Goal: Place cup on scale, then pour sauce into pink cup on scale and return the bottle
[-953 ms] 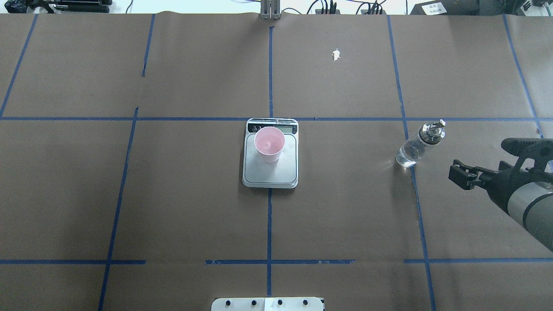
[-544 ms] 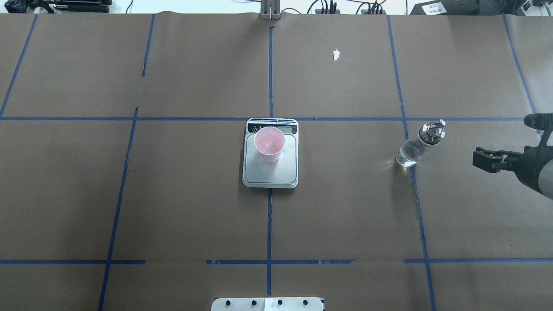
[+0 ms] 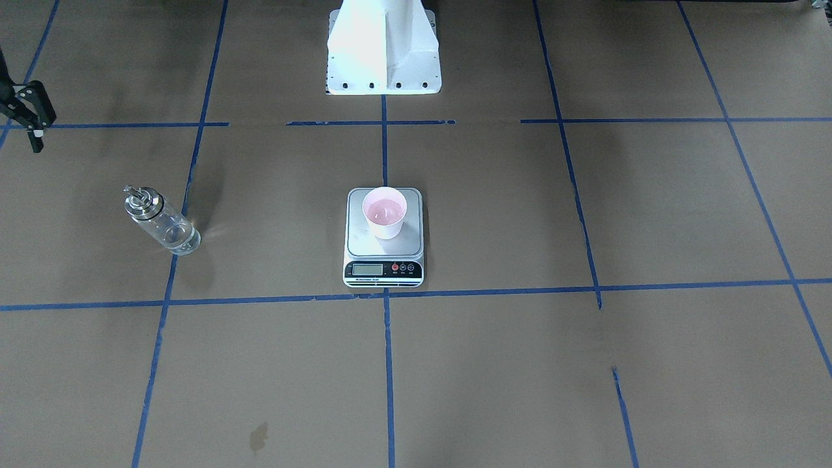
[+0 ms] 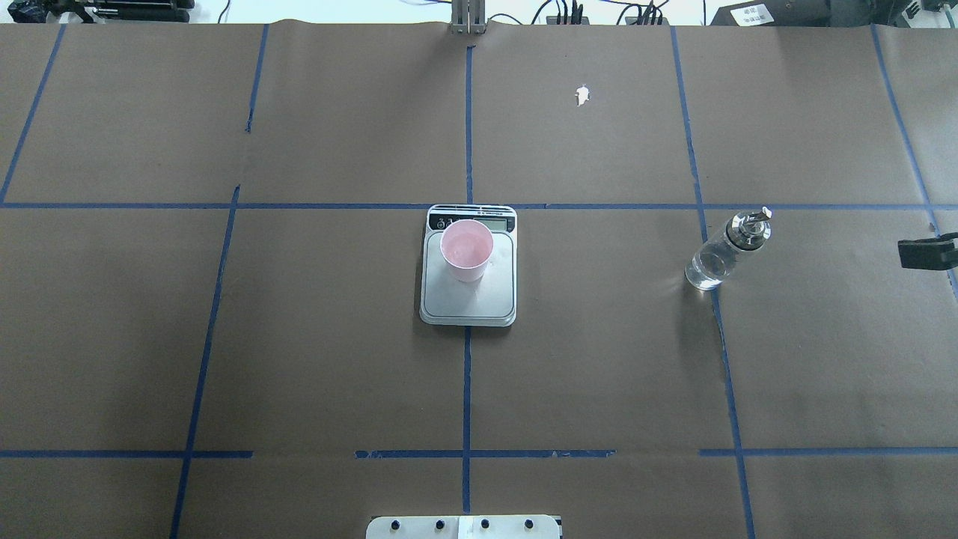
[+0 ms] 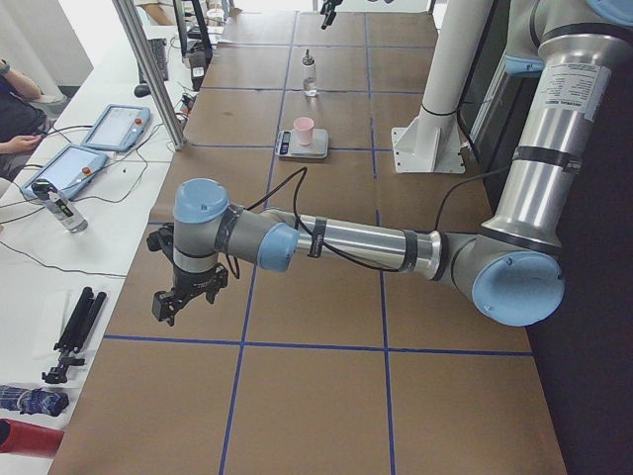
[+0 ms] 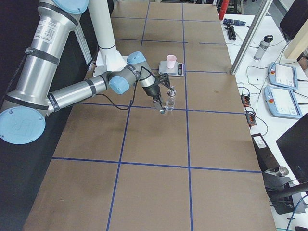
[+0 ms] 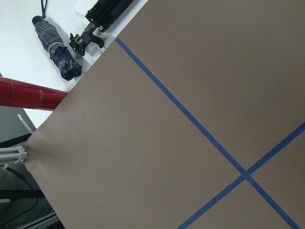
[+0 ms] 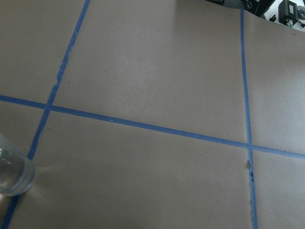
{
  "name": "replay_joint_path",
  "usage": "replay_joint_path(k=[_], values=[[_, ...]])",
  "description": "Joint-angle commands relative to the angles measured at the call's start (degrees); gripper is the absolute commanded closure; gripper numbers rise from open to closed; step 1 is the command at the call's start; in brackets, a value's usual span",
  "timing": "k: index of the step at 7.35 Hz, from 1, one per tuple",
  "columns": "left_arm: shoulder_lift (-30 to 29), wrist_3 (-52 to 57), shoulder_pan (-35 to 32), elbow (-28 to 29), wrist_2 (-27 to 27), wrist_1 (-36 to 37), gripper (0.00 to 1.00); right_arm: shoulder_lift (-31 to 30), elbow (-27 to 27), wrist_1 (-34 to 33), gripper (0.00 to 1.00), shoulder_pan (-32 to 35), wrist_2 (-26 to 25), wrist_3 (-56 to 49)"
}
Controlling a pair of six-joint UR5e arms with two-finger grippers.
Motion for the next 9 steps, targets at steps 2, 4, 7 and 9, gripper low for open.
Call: replay_joint_path(k=[2,4,7,9], values=[[-0.01,0.17,0.07,-0.16,-0.18,0.25,0.00,4.51,-14.25,-0.83,0.00,23.85,29.68,-22.78],[1.12,0.17,-0.02,-0.07,-0.18,0.25,0.00,4.26,-20.25,-1.71,0.00,29.80,36.35,-34.03],[4.82,0.44,0.07,-0.07,-0.18,0.25,0.00,5.40,-20.71,-20.82,0.00,35.50,35.40,-53.80],[5.18,0.53,0.07,3.18,-0.27,2.69,0.00,6.72,-20.70,-26.58,0.00,35.62,34.17,-54.74]])
